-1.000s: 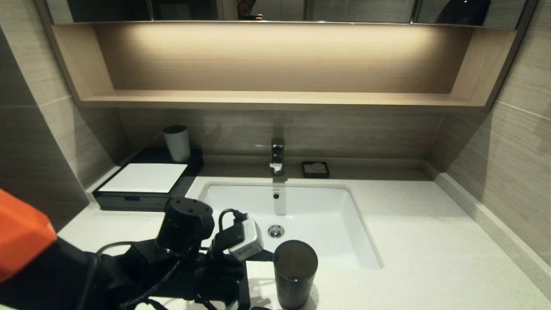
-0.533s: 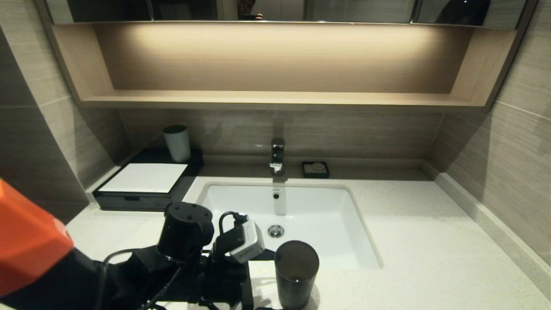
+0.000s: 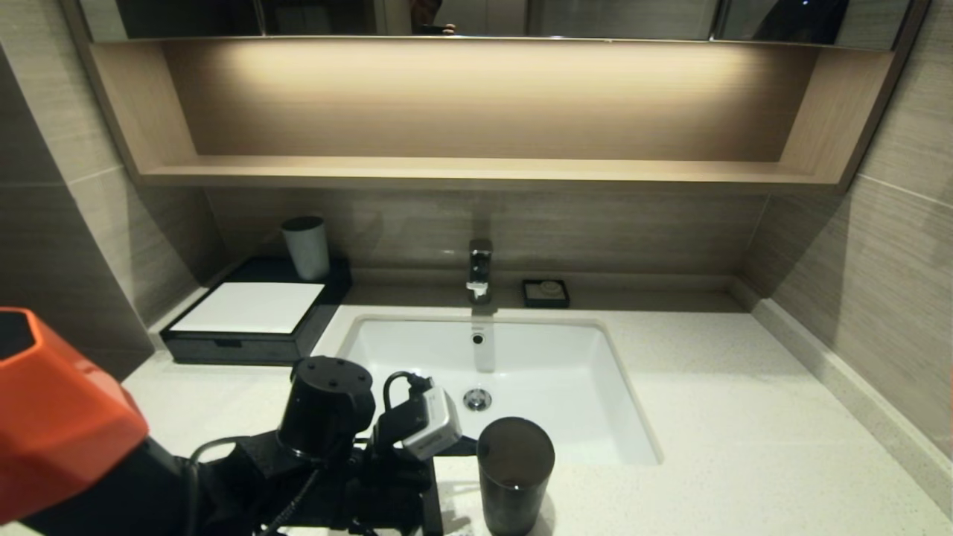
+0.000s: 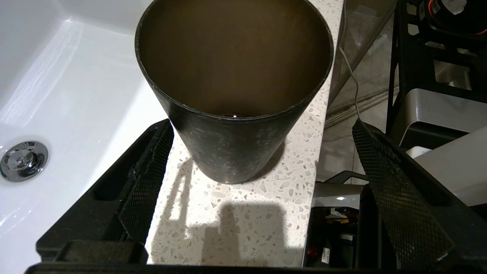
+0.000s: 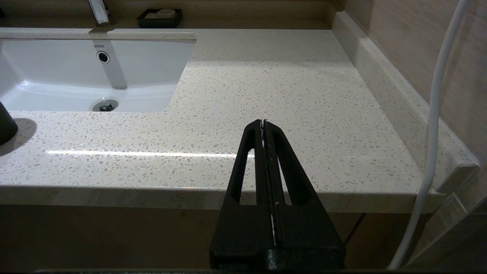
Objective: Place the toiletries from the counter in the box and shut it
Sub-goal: Pick up the cup
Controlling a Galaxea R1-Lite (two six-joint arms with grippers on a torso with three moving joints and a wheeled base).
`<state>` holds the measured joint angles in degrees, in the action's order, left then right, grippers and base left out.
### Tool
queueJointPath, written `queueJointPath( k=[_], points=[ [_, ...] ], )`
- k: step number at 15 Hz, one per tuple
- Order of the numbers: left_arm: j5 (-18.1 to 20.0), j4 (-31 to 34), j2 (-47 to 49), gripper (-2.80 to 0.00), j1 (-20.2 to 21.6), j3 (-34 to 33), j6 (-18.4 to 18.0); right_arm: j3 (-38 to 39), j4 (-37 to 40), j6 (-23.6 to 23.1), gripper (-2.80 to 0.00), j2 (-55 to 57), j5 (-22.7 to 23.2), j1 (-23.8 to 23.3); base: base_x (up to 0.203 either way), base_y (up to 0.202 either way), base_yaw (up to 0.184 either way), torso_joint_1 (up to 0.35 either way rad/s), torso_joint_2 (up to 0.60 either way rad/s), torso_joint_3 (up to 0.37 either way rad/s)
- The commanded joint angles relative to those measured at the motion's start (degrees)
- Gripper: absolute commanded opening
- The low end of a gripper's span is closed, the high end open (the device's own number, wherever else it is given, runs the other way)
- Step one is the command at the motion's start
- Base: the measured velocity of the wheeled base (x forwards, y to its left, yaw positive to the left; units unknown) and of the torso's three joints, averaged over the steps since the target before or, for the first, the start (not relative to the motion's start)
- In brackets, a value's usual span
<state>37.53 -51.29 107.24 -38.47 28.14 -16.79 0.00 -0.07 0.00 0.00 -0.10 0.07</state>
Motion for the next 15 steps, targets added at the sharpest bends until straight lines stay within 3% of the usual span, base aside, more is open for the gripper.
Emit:
queueJointPath(
  k=[1, 8, 15],
  points=[
    [-0.97, -0.48, 0.43, 0.00, -0.19, -0.01, -0.18, 0.09, -0.01, 0.00, -2.80, 0.00, 0.01, 0.01, 0.000, 0.000, 0.000, 0.000, 0.00, 0.000],
    [-1.75, -10.61, 3.61, 0.00, -0.64, -1.84, 2.01, 0.09, -0.01, 0.00, -2.80, 0.00, 0.01, 0.01, 0.000, 0.000, 0.000, 0.000, 0.00, 0.000],
    [-2.63, -12.95, 4.94, 0.00, -1.20, -1.94, 2.55, 0.01, -0.01, 0.00, -2.80, 0.00, 0.01, 0.01, 0.000, 0.000, 0.000, 0.000, 0.00, 0.000]
  ],
)
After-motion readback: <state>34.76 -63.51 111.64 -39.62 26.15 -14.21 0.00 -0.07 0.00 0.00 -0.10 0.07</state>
